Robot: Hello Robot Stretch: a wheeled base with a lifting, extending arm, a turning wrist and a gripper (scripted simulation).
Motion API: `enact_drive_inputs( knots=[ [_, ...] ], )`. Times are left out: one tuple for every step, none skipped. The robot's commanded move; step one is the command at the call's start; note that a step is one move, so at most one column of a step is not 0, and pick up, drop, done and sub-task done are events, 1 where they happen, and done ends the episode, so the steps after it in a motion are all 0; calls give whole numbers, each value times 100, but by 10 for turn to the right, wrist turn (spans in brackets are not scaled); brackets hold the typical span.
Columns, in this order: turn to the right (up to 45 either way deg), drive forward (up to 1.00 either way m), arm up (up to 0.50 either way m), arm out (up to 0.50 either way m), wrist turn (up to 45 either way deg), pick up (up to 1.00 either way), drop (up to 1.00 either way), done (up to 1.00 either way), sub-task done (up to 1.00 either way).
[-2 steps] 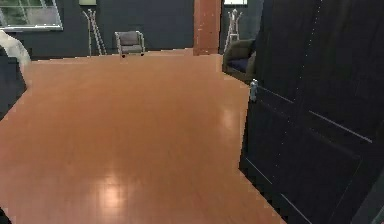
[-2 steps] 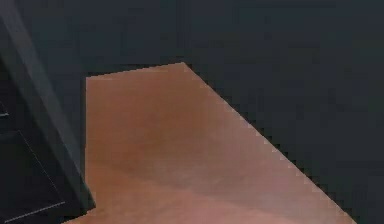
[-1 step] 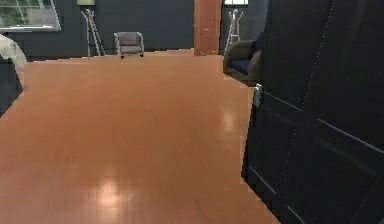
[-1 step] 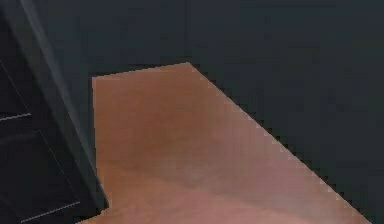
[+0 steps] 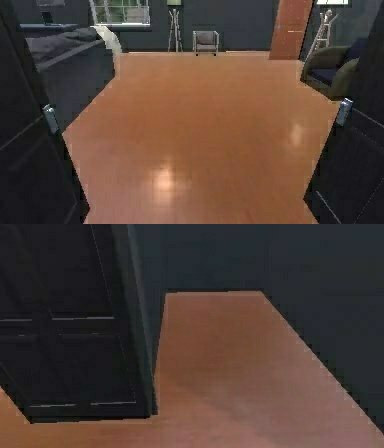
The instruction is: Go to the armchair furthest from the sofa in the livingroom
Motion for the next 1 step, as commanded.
enact_drive_inputs(
  knots=[
    [0, 100, 0, 0, 0, 0, 0, 0, 0]
  ],
)
